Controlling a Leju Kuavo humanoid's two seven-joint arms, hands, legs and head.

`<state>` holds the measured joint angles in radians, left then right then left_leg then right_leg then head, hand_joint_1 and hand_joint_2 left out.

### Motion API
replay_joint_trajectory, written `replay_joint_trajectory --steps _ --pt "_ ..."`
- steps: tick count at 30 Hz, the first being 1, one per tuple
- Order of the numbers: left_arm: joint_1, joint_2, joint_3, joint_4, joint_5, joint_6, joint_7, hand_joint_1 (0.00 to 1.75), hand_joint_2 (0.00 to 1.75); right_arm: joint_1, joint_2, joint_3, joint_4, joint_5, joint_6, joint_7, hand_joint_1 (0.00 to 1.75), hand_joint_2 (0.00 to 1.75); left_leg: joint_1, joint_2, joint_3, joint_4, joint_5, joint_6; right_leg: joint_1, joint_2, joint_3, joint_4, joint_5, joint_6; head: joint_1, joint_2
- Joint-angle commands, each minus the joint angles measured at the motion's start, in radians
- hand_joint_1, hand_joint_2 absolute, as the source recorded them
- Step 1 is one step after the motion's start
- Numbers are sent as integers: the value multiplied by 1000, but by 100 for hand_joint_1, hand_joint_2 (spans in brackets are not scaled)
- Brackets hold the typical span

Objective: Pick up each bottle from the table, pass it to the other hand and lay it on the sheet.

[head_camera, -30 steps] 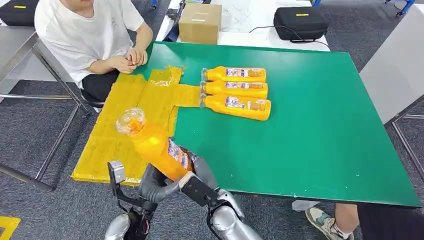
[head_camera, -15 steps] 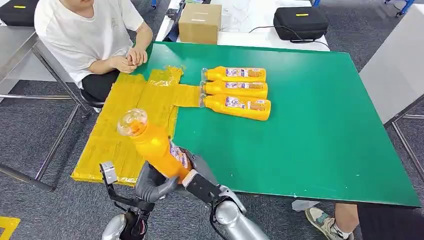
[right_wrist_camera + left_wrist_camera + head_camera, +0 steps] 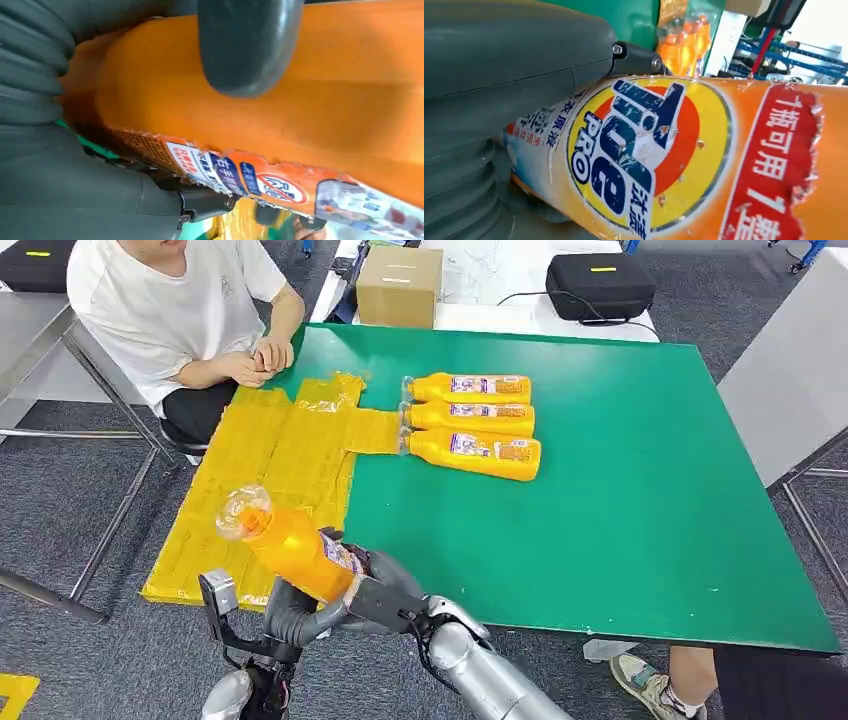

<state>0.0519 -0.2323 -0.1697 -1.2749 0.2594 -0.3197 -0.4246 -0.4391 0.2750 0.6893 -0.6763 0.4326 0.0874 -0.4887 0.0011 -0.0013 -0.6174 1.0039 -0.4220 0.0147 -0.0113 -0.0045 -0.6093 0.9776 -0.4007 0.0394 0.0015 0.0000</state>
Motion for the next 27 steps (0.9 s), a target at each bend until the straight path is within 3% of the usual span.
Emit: replay_joint_trajectory --steps 1,7,12,13,18,21,27 --pt "-88 2 -40 37 15 -46 37 175 175 2 17 85 136 27 -61 71 0 175 1 -5 7 -1 -2 -1 1 -5 8 -1 -3 -2 0 0" --pt "-72 -1 -17 17 -5 37 73 175 175 34 17 67 76 39 -133 79 0 175 1 -4 4 -1 -1 -1 1 -4 6 -1 -2 -1 0 0" --pt "-82 -3 4 5 46 83 93 175 175 119 20 31 -24 47 -270 -24 0 175 1 -3 2 -1 -1 -1 1 -4 4 -1 -2 -1 0 0" --pt "-84 -6 3 -2 59 98 90 175 175 143 23 27 -45 47 -297 -48 0 0 2 -5 5 -1 -2 -1 2 -5 7 -1 -3 -1 0 0" --pt "-85 -5 -1 -8 67 106 89 175 175 155 28 28 -44 49 -314 -61 0 0 0 -3 2 -1 -1 -1 1 -3 4 0 -2 -1 0 0" --pt "-97 7 -4 -20 14 213 38 175 175 168 36 20 -32 30 -332 -94 0 0 1 -2 2 0 -1 -1 1 -2 4 0 -1 -1 0 0" --pt "-191 86 81 33 -59 325 5 175 175 203 28 31 -47 9 -357 -127 0 0 1 -2 3 -2 0 -1 1 -1 5 -1 -1 -1 1 0"
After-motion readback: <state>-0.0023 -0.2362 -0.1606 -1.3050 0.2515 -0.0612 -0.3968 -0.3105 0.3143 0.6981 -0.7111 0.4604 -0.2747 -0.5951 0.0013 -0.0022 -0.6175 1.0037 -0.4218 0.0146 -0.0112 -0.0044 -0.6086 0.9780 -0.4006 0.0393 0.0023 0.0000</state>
